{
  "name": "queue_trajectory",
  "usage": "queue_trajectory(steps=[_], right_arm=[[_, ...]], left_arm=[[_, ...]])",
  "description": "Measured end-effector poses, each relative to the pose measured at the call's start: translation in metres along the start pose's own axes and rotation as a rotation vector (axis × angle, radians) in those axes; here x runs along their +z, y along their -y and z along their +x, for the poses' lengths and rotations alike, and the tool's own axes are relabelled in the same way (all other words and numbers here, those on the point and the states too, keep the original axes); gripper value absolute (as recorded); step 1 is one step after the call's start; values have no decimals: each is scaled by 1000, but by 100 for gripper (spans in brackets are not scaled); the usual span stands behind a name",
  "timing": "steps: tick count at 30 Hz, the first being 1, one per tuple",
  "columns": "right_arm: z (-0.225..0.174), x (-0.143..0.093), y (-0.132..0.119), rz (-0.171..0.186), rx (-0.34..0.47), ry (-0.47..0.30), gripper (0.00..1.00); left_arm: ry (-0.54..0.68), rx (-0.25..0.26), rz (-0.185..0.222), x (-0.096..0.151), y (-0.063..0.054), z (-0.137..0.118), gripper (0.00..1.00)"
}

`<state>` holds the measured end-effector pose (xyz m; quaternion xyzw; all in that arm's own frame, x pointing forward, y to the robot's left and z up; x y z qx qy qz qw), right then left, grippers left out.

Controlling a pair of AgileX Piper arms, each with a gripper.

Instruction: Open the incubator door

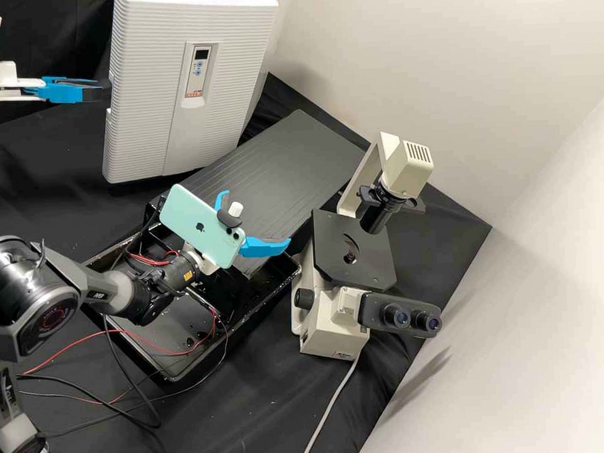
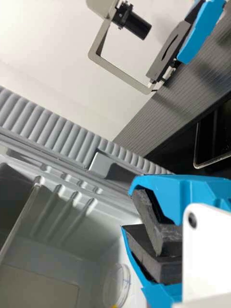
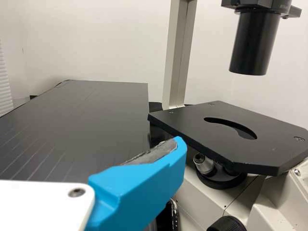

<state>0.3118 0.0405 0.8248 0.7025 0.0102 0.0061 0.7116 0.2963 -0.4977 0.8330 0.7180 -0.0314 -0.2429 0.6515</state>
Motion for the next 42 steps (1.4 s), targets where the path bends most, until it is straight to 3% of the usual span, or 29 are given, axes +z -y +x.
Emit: queue_trajectory(steps=[6, 13, 17, 24, 29, 37, 42], right_arm=[[0, 0, 0, 0, 0, 0, 100], [0, 0, 0, 0, 0, 0, 100], [0, 0, 0, 0, 0, 0, 100], [0, 0, 0, 0, 0, 0, 100], [0, 0, 0, 0, 0, 0, 100], [0, 0, 0, 0, 0, 0, 100], [0, 0, 0, 0, -1, 1, 100]], left_arm=[[-67, 24, 35, -9, -1, 3, 0], [-172, 68, 141, -28, -19, 10, 0], [-214, 93, 172, -36, -28, 17, 0], [-231, 69, 213, -45, -36, 38, 0], [-177, 24, 230, -37, -31, 51, 0], [-69, -79, 267, -14, -10, 65, 0], [-51, -97, 242, -9, -6, 67, 0]])
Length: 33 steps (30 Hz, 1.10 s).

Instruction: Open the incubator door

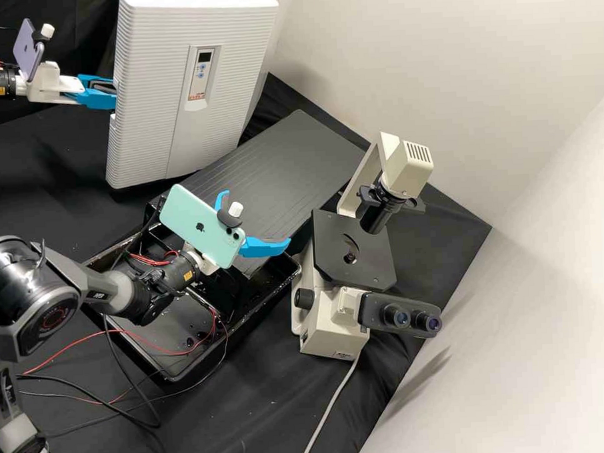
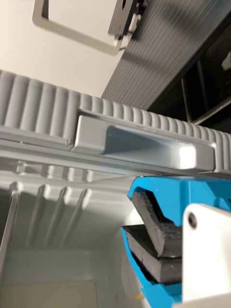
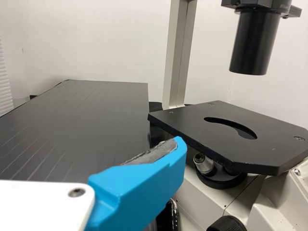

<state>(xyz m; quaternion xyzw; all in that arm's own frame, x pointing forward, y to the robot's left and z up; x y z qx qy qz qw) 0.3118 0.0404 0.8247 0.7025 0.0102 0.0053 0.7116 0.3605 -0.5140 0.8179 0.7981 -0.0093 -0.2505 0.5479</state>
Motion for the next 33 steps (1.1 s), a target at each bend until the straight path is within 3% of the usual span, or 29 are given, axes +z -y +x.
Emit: queue_trajectory(steps=[8, 18, 26, 33], right_arm=[[0, 0, 0, 0, 0, 0, 100], [0, 0, 0, 0, 0, 0, 100], [0, 0, 0, 0, 0, 0, 100], [0, 0, 0, 0, 0, 0, 100]], left_arm=[[42, -40, 16, 8, 5, 2, 0], [86, -71, -35, 13, 7, 9, 0], [158, -107, -16, 23, 11, 21, 0], [166, -102, -18, 23, 10, 21, 0]])
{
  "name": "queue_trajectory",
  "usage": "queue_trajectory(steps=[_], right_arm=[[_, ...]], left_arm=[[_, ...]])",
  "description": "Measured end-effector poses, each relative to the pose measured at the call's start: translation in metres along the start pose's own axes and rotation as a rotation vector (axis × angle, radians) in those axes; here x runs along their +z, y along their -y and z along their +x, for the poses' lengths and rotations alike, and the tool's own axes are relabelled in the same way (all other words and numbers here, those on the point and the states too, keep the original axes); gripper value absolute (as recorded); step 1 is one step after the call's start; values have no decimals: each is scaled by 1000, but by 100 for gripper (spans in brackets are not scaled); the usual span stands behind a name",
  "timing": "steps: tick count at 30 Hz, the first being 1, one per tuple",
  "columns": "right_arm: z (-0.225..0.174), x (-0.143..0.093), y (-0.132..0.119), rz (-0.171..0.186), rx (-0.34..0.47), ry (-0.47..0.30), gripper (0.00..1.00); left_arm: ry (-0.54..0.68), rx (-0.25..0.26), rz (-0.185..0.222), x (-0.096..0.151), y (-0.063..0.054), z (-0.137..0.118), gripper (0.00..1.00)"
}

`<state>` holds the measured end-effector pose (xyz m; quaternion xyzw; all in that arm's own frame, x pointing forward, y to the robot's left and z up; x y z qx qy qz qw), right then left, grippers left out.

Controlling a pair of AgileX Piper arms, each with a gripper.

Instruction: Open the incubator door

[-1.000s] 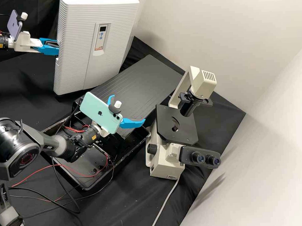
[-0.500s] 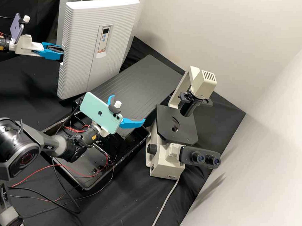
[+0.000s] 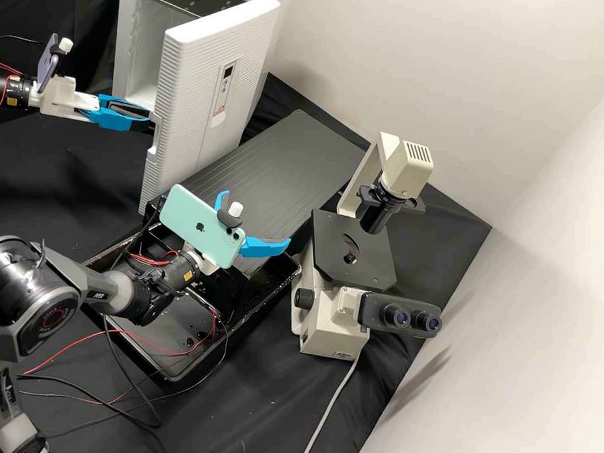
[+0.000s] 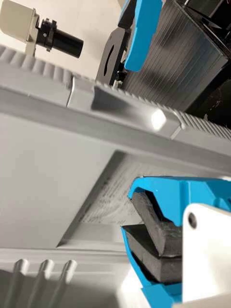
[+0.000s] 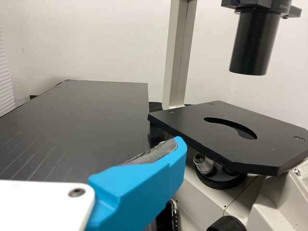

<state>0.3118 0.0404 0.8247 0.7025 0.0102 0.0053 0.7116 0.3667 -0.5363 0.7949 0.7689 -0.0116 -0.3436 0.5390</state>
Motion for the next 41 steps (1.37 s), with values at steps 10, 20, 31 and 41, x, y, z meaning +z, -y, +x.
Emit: queue_trajectory(steps=[10, 20, 31, 41], right_arm=[[0, 0, 0, 0, 0, 0, 100], [0, 0, 0, 0, 0, 0, 100], [0, 0, 0, 0, 0, 0, 100], [0, 0, 0, 0, 0, 0, 100]], left_arm=[[-265, 144, 123, -11, -10, -24, 100], [-702, 233, 207, -26, -11, -67, 100], [-770, 211, 229, -21, 15, -89, 100], [-779, 307, 163, -22, 27, -101, 100]])
